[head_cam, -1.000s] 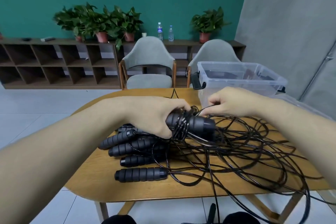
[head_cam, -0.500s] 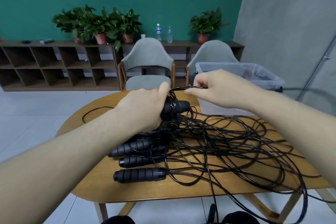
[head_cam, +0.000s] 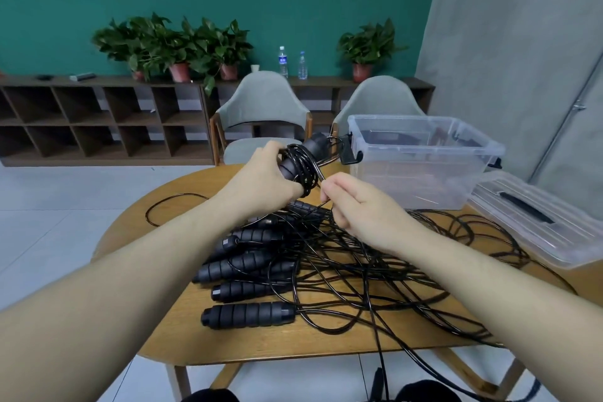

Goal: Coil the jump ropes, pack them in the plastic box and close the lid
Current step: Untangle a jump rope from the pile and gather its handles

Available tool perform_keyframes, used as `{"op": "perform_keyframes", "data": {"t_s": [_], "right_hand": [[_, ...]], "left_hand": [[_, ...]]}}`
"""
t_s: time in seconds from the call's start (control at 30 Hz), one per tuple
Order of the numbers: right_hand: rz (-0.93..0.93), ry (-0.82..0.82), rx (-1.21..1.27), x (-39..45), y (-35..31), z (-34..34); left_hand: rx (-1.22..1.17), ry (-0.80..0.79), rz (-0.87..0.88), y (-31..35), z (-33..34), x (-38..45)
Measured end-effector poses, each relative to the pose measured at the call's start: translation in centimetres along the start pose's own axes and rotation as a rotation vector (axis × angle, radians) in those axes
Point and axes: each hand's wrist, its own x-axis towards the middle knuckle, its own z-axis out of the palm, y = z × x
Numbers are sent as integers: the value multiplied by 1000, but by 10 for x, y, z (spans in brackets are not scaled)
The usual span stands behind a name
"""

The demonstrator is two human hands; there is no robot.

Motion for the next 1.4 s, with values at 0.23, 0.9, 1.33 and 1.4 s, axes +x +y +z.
{"op": "perform_keyframes", "data": {"t_s": [0.23, 0.9, 1.33, 1.4], "right_hand": [[9, -140, 120, -11, 14, -11], [-164, -593, -1026, 8, 25, -50], [251, -562, -545, 9, 6, -70], [265, -471, -432, 3, 2, -70]], "left_hand": [[-913, -349, -222, 3, 4, -11], [-195, -1126, 36, 5, 12, -15], [640, -807, 146, 22, 23, -33], [609, -644, 141, 15, 25, -35]]}}
